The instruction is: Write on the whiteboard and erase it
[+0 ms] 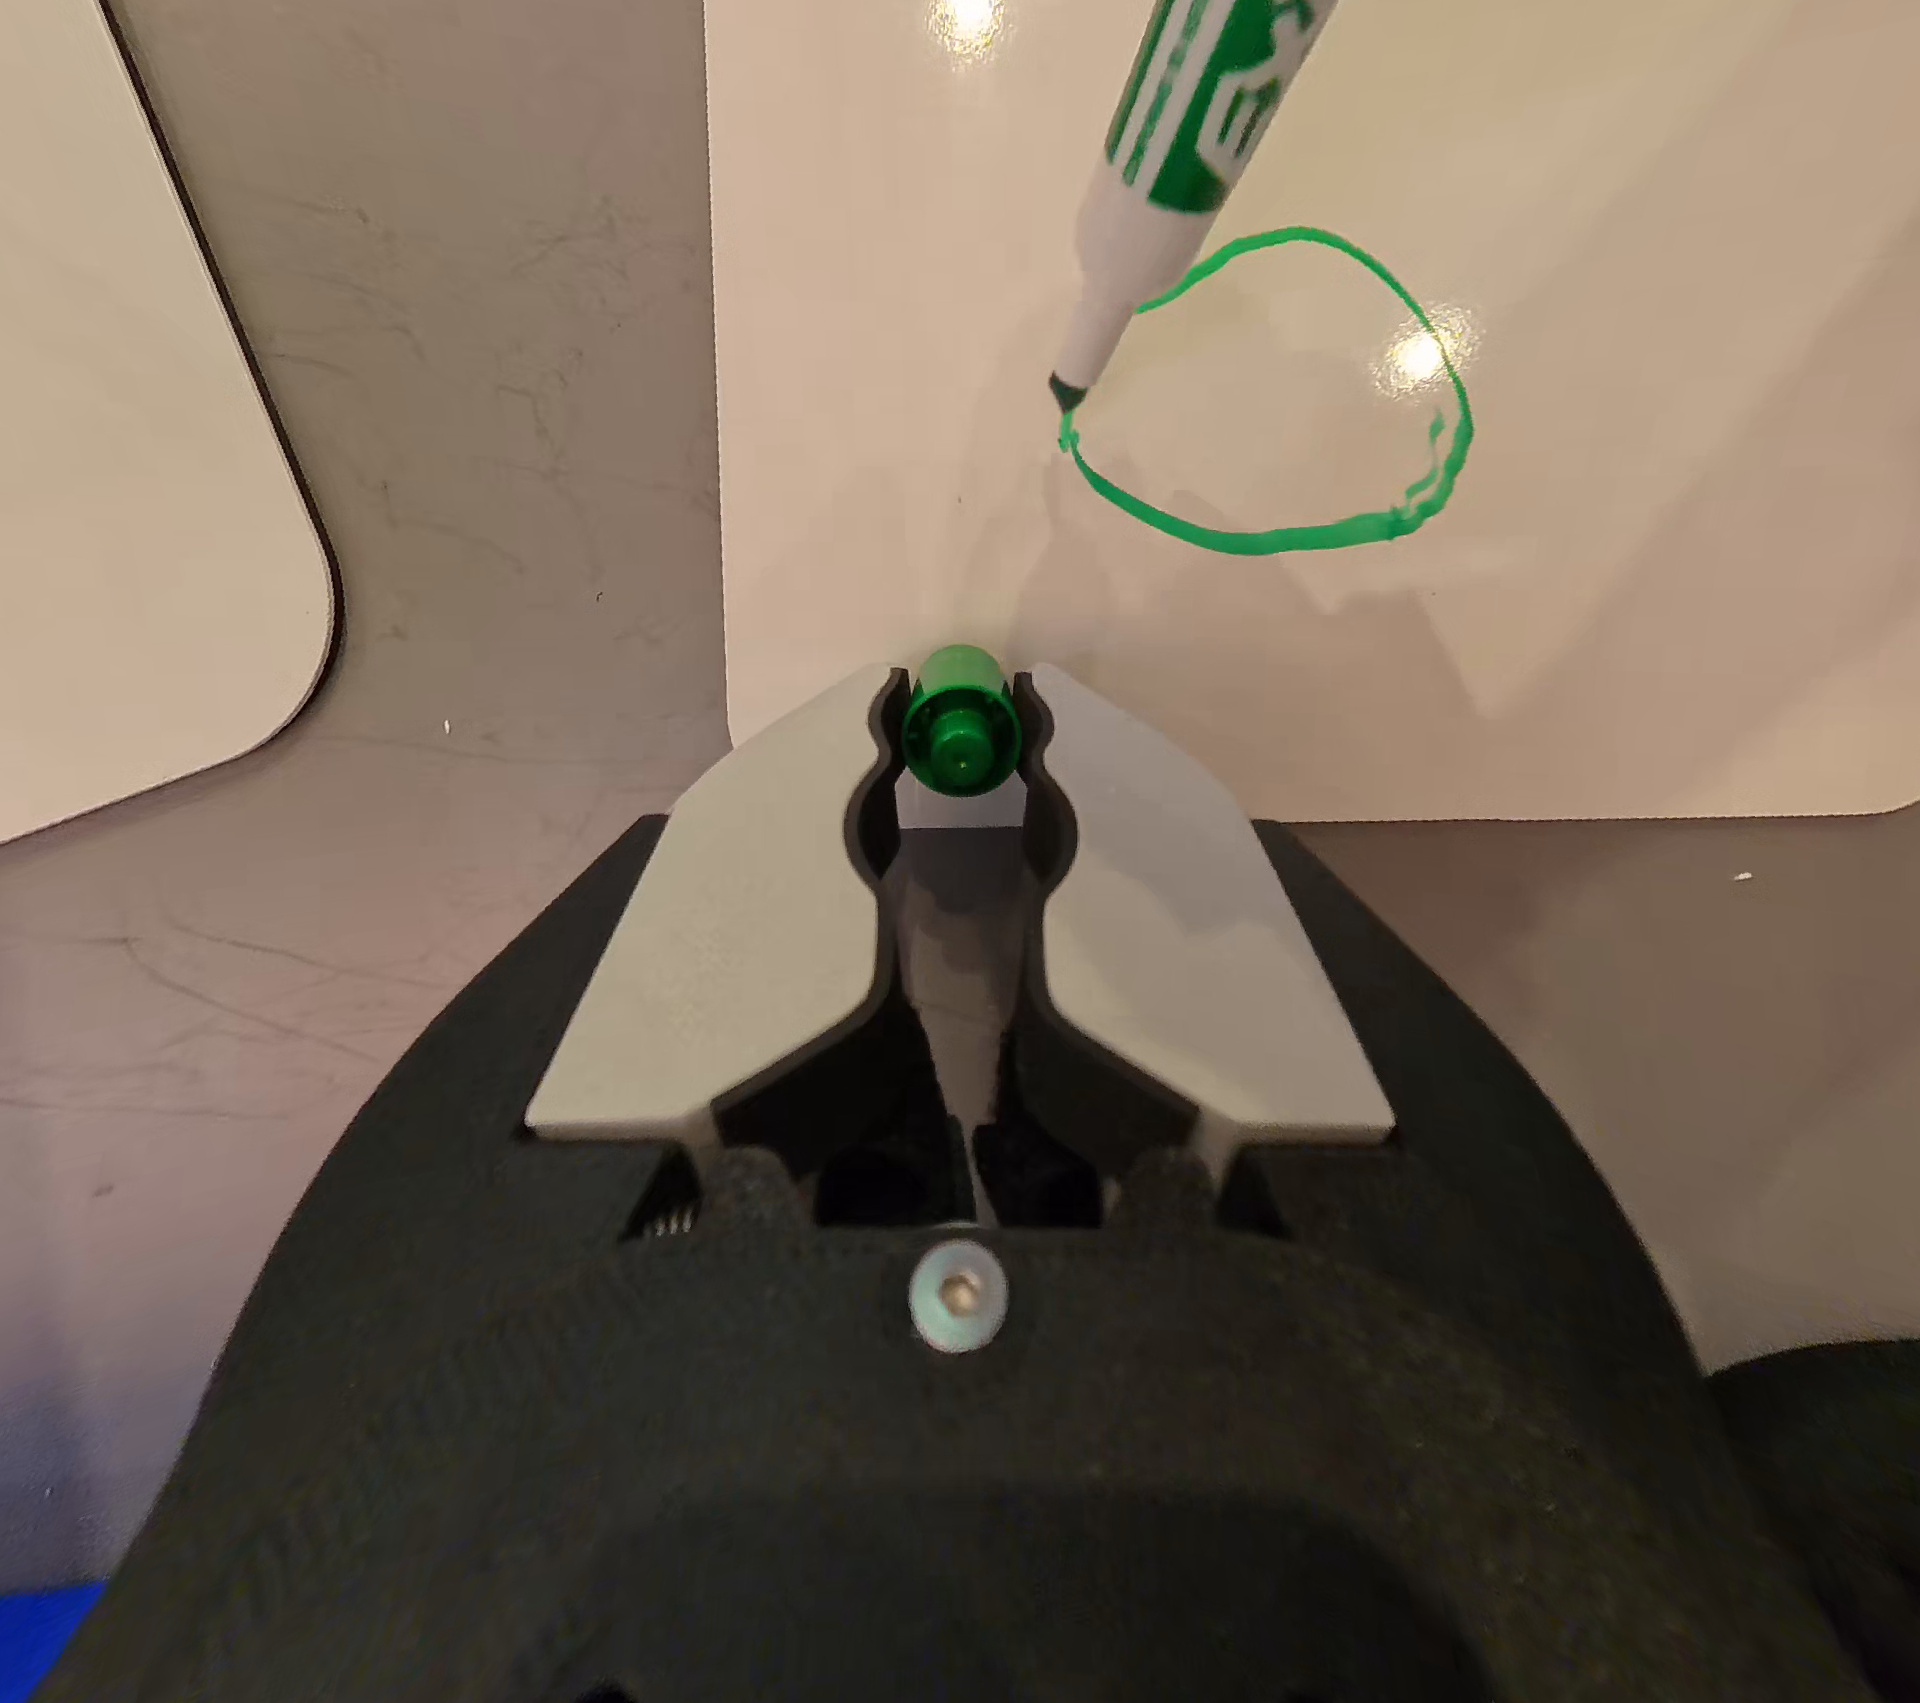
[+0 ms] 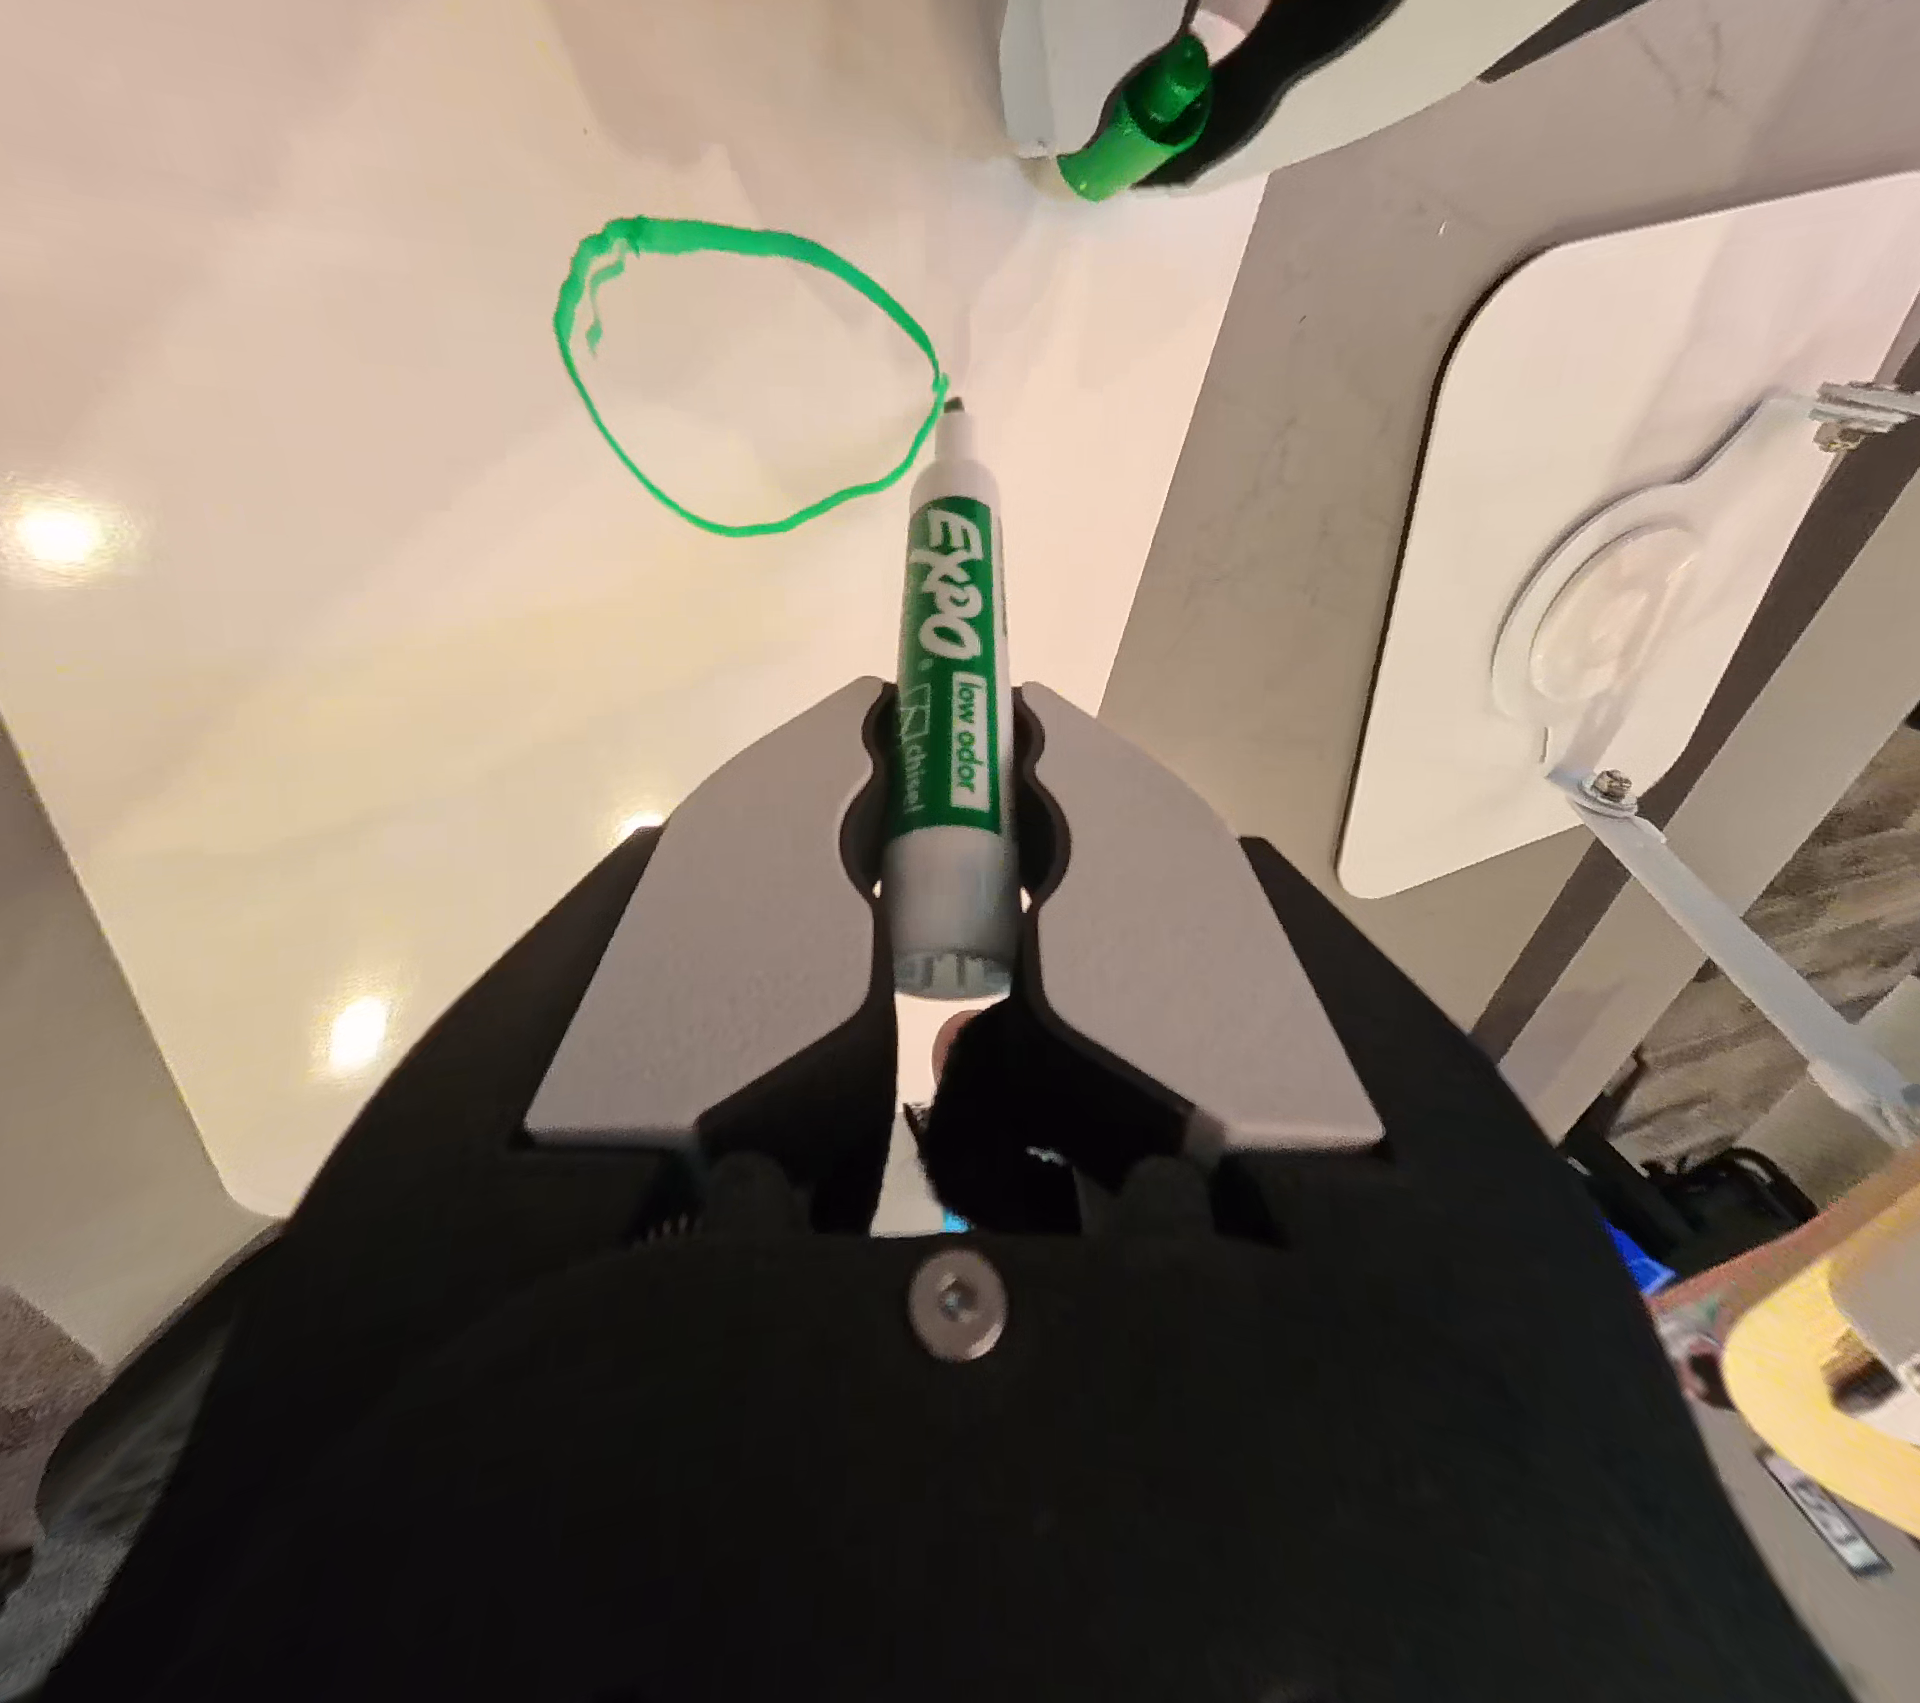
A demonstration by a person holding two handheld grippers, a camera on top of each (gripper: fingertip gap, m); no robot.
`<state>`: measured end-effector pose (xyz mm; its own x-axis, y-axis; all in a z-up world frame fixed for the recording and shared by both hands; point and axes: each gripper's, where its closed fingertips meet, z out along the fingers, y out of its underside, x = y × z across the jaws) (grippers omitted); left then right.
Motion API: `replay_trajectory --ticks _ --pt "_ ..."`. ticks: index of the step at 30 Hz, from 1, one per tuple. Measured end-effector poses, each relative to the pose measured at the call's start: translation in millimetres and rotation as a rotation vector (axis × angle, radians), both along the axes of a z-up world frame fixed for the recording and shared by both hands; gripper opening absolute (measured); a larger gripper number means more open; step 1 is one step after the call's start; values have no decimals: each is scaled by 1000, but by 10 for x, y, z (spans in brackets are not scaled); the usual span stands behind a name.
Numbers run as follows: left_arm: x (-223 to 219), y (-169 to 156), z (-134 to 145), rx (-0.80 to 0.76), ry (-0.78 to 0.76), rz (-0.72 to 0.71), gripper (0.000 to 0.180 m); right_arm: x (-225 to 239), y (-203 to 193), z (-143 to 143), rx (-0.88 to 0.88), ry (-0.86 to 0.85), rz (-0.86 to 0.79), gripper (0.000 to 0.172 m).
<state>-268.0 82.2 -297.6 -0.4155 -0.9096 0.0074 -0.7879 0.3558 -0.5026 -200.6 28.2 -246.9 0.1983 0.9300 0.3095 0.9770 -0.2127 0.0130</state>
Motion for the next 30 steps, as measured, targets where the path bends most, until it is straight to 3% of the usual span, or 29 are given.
replay_trajectory --ticks 9,20,30 --pt "0 1 -1 3 3 0 19 205 -190 100 -14 110 -86 20" --pt "1 1 -2 10 9 -1 20 440 -447 153 -127 -31 -81 20" --pt "1 1 -2 8 8 0 19 317 -502 45 -224 -108 -15 20"
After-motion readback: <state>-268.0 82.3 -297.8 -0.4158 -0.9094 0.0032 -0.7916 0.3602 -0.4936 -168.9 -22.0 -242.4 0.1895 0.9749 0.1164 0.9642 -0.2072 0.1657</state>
